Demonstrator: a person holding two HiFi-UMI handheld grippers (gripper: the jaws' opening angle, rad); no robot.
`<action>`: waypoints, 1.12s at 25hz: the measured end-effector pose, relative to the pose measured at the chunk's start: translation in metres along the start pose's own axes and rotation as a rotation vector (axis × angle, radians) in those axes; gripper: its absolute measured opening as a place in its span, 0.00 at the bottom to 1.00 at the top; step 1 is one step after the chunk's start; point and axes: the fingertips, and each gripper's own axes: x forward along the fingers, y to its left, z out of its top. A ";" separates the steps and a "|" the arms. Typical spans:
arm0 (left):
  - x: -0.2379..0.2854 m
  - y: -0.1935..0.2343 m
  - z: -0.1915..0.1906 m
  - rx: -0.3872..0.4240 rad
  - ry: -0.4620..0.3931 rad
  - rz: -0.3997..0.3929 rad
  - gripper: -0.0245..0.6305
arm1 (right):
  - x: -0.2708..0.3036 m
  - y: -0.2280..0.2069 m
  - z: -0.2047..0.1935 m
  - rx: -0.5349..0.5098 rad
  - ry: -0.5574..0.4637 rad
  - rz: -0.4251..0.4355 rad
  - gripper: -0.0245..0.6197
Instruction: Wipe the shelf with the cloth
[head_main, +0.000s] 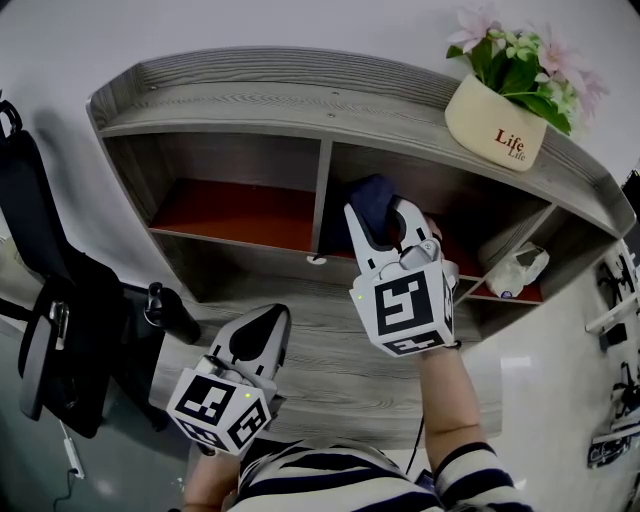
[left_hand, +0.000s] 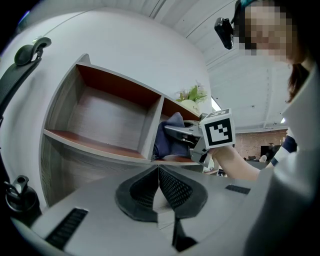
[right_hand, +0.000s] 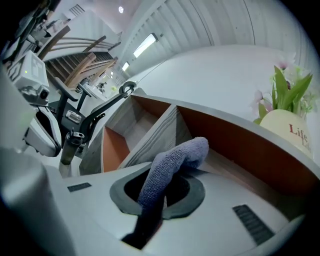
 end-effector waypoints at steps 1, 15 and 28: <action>0.000 0.000 0.001 0.002 -0.001 -0.002 0.06 | -0.003 0.000 0.002 -0.003 -0.004 -0.005 0.11; 0.001 -0.001 0.001 0.005 -0.002 -0.010 0.06 | 0.023 0.035 -0.049 -0.165 0.186 0.094 0.11; 0.006 -0.003 -0.001 0.003 0.007 -0.021 0.06 | 0.022 0.028 -0.083 -0.330 0.334 0.060 0.11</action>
